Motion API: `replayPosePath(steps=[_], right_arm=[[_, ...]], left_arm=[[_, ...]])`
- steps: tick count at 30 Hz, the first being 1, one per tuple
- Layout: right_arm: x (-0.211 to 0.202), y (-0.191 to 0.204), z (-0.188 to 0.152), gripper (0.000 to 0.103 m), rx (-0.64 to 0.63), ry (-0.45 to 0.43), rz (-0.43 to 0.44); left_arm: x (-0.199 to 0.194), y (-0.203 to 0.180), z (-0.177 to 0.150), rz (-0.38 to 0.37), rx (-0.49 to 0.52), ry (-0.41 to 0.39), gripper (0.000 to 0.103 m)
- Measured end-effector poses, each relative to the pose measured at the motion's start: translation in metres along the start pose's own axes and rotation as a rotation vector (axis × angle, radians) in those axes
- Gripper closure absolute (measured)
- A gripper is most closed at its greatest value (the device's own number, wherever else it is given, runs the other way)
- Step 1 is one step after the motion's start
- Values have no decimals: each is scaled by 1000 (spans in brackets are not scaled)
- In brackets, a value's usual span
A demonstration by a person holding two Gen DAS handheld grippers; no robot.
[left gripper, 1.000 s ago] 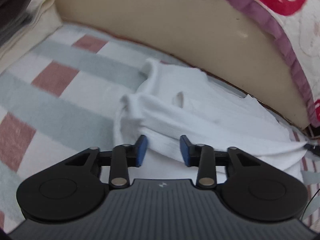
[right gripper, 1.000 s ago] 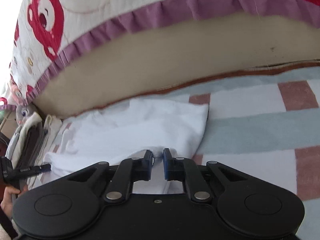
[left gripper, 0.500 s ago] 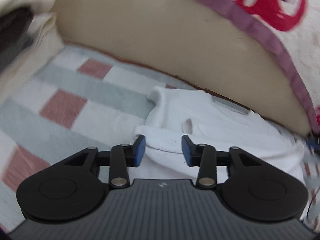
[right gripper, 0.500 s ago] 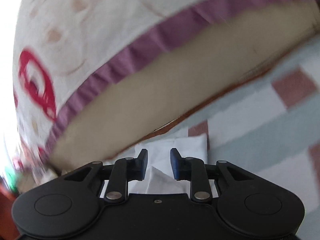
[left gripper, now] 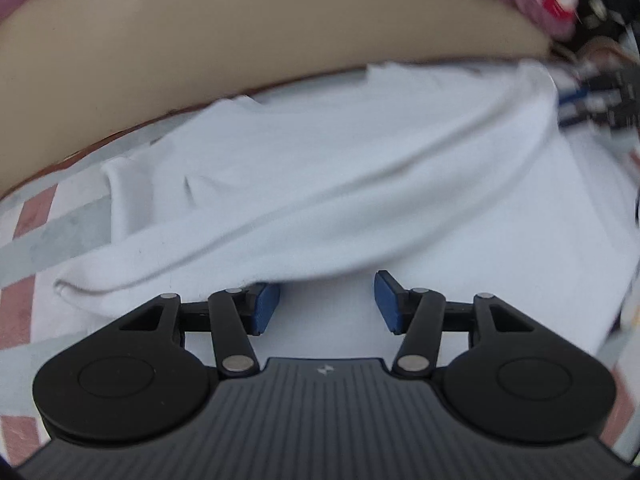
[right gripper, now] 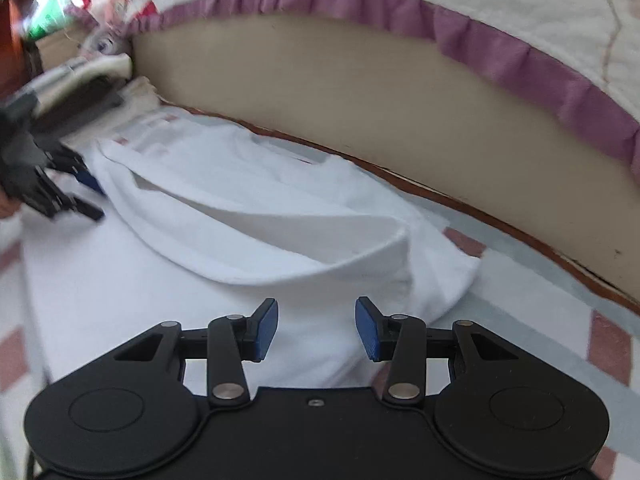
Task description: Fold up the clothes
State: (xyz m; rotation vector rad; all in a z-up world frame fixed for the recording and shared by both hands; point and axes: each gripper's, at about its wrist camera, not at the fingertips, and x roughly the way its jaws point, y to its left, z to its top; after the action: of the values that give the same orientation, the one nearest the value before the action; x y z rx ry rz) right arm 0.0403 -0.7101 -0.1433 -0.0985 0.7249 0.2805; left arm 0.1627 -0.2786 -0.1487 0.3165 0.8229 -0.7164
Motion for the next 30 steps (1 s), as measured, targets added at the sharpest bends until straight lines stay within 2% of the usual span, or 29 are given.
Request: replayPosePath(steps=[2,6,8,11,14,16,17,18,19,20,22,23,25,28,29,30], right_arm=[[5,-4,0,55,18,-14,-51],[26,-29,-4,52,190,-58,-132],[34,-40,-6,52,244,-57,-106],[38,-45,-5,51,281,-66,-76],[35,-44,-2,51,279,-90,-26],[37,-43,-1,51,282,-85,-5],[39,-44,-2,51,291,-88,5],[41,-44,-2,60,300,-91,17],[42,-45,-1,98,308,-102,28],[38,-44,2,97,305,-131,38],[17,-42,7,98,301,-271,70],[10,-44,9,98,318,-310,81],[9,-53,7,98,363,-300,59],[27,-64,-6,98,457,-180,23],[31,-64,-7,98,465,-159,24],[34,-63,-8,98,467,-142,26]], left_arm=[[-1,5,5,25,-56,-38,51],[-4,25,9,186,-162,-106,51],[-9,41,8,267,-240,-126,51],[-24,66,4,287,-318,-137,49],[-36,85,-4,359,-332,-133,43],[-41,97,-9,387,-341,-122,43],[-42,102,-11,369,-358,-124,43],[-44,107,-13,351,-376,-127,43],[-45,111,-15,332,-393,-130,43],[-45,115,-15,297,-410,-143,43],[-44,118,-14,238,-426,-163,43],[-43,117,-13,213,-424,-171,42],[-34,115,-8,216,-366,-171,35],[-25,110,-2,223,-304,-178,34],[-25,108,-1,227,-298,-184,49],[-26,106,0,231,-293,-190,86]])
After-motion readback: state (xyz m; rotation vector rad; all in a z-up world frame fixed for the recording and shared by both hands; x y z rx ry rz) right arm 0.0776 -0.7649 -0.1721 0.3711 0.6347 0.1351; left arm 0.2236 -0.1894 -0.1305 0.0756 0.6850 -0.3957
